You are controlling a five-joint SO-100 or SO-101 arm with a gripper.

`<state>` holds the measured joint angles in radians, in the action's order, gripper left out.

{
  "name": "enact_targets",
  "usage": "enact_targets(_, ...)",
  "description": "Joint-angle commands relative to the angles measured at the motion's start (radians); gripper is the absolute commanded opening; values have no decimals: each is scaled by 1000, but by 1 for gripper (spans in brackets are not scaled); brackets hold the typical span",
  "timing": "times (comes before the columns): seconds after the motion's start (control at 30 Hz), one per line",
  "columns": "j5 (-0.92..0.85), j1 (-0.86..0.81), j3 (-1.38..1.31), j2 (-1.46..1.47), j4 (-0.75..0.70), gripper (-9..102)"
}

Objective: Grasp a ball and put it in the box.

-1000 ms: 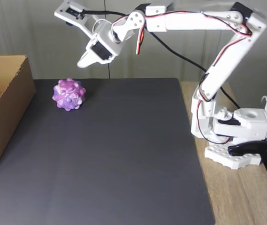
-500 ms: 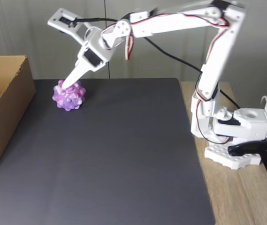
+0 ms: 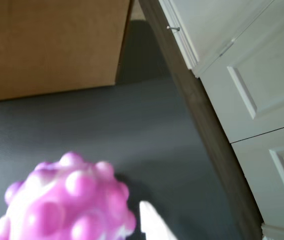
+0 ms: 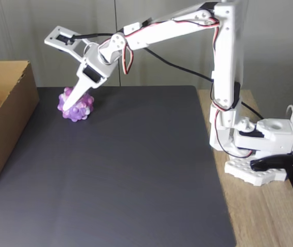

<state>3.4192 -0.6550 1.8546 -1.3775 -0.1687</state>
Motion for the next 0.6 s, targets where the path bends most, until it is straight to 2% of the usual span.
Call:
enact_targets(0.0, 8, -5, -58, 8, 21, 54)
enact_targets(0.33, 18, -20, -58, 95, 61, 52)
enact_targets(0.57, 54, -15, -61, 141, 110, 40)
